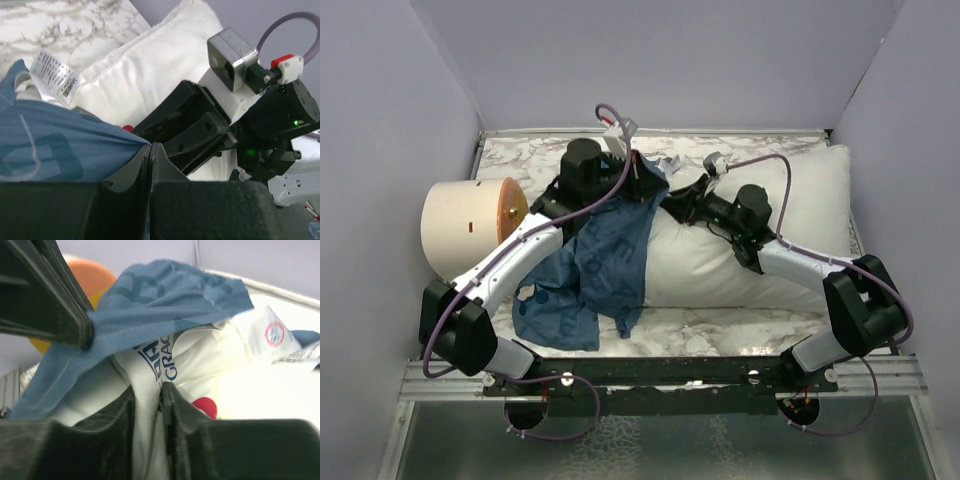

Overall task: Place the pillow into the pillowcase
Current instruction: Stuff the pillow into the pillowcase.

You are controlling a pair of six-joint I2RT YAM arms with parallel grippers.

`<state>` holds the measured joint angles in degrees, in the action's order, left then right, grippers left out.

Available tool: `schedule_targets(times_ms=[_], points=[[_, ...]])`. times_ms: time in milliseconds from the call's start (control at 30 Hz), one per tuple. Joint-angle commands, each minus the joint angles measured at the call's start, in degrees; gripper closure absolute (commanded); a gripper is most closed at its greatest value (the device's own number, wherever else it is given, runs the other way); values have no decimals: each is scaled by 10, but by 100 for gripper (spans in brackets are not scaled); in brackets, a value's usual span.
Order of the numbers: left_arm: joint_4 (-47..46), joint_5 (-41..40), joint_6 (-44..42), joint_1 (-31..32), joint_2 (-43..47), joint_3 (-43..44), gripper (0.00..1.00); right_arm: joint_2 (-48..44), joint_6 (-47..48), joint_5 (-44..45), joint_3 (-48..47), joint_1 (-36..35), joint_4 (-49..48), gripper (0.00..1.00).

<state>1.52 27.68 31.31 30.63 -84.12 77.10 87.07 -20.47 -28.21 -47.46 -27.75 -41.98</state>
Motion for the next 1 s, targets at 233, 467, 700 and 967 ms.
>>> schedule_targets(times_ms=[233,467,700,967], points=[[-317,45,119,22,55,-369,100,-264,109,-54,175,2,159,39],[-322,38,114,32,52,-381,100,-312,160,46,29,2,354,2],[-301,34,97,38,59,-383,100,-102,196,91,-197,44,581,0],[-289,34,80,39,65,-380,100,50,243,51,-340,70,757,0]])
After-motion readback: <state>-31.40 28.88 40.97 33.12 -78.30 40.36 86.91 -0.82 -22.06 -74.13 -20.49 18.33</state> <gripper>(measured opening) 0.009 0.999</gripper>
